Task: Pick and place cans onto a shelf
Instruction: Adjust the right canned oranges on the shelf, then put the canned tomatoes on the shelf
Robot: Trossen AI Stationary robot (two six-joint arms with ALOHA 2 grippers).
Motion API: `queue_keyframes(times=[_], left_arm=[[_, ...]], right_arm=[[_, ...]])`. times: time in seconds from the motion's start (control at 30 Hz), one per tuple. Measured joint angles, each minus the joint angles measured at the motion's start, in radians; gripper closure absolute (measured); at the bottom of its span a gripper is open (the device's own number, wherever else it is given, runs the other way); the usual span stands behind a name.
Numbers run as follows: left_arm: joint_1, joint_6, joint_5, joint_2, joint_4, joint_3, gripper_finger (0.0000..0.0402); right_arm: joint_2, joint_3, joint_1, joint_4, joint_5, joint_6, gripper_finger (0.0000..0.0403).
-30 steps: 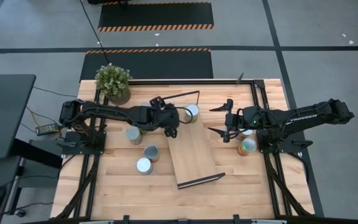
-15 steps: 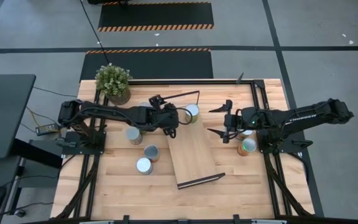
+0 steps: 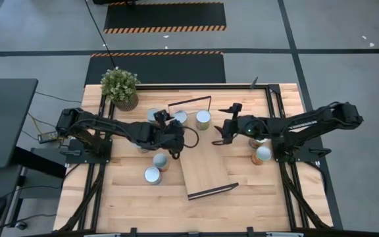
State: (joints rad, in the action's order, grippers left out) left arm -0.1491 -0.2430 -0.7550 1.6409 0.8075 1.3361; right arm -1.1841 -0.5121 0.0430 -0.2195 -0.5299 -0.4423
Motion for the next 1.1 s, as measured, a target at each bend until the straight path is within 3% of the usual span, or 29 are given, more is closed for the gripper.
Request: queue_keyframes(times=[0.77,0.93,1.1], left_arm=[[-0.026,-0.06,0.0,0.0,0.028,0.0,0.0025],[-0.025,-0.073,0.061,0.0,0.029,0.0,0.0025],[-0.029,-0.077,0.162,0.002,-0.006,-0.027,0.0025]], right_arm=[[-0.241,0.0,0.122,-0.395,0.142,-0.086,0.003],[-0.197,-0.003,0.097,-0.337,0.079,-0.09,0.003],[-0.069,-0.074,0.037,-0.002,0.075,-0.021,0.003]])
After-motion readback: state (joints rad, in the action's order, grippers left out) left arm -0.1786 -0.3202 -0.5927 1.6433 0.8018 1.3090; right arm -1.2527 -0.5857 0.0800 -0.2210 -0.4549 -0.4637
